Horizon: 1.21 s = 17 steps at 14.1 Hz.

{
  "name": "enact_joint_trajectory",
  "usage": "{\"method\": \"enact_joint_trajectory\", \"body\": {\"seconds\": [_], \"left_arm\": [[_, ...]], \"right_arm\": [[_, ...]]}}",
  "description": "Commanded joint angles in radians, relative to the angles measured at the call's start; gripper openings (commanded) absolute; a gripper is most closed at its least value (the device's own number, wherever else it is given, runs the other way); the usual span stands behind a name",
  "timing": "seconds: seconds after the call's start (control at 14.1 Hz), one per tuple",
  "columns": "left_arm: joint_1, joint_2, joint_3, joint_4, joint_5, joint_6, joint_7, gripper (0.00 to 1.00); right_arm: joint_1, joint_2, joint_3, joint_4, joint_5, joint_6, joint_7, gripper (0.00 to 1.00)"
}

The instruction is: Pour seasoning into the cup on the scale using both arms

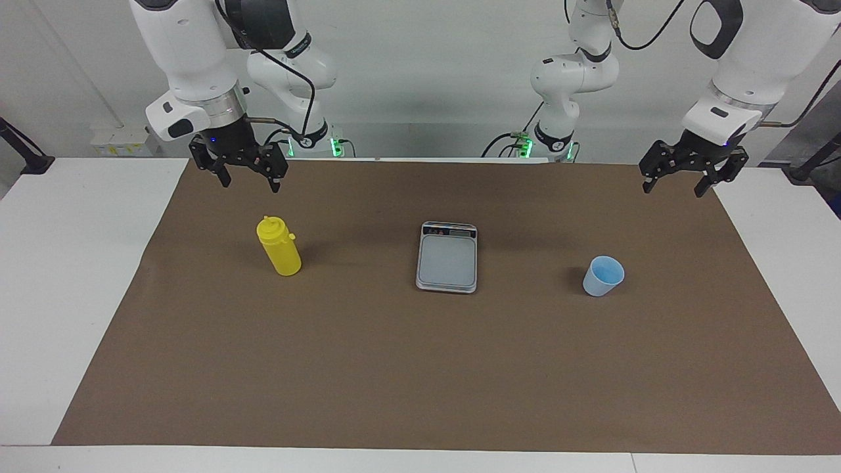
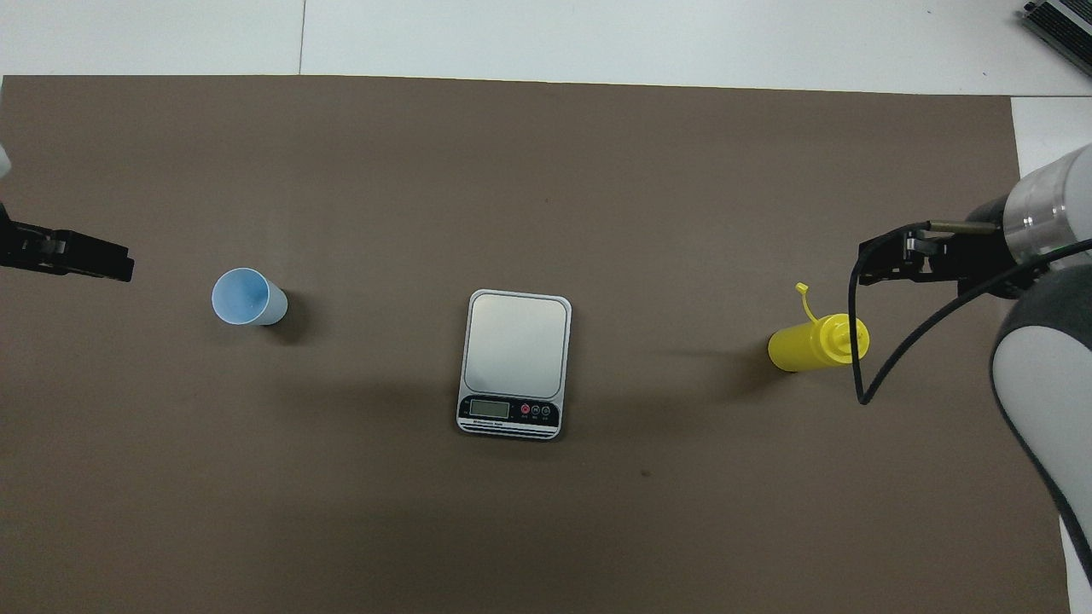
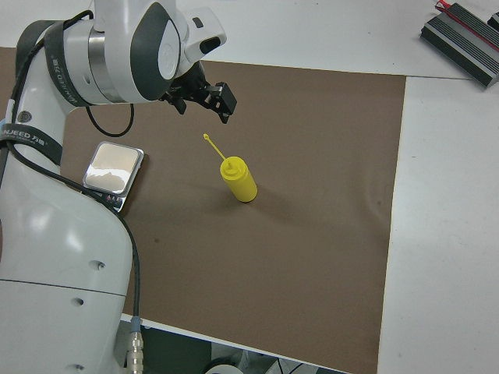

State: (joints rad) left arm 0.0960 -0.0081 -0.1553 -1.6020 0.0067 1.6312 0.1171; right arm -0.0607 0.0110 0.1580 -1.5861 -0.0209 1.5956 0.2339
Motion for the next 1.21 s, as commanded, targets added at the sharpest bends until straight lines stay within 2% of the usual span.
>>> {"method": "enact_joint_trajectory", "body": {"seconds": [0.0, 0.35, 0.64, 0.92, 1.14], "left_arm": [[0.004, -0.041, 0.003, -0.114, -0.007, 0.099, -0.004, 1.0], [0.031, -0.027, 0.005, -0.29, -0.019, 0.275, -0.048, 1.0], [0.03, -0.024, 0.005, -0.475, -0.031, 0.496, -0.073, 1.0], [0.037, 0.016, 0.005, -0.548, -0.031, 0.64, -0.08, 1.0], [0.036, 0.039, 0.005, -0.587, -0.033, 0.722, -0.171, 1.0]], "right_arm": [[-0.016, -0.02, 0.006, -0.023, 0.004, 0.001, -0.018, 1.0], [-0.016, -0.02, 0.006, -0.023, 0.004, 0.001, -0.018, 1.0], [-0.016, -0.02, 0.006, -0.023, 0.004, 0.001, -0.018, 1.0], [-0.016, -0.02, 0.006, -0.023, 0.004, 0.0, -0.018, 1.0], [-0.015, -0.02, 0.006, -0.023, 0.004, 0.0, -0.018, 1.0]]}}
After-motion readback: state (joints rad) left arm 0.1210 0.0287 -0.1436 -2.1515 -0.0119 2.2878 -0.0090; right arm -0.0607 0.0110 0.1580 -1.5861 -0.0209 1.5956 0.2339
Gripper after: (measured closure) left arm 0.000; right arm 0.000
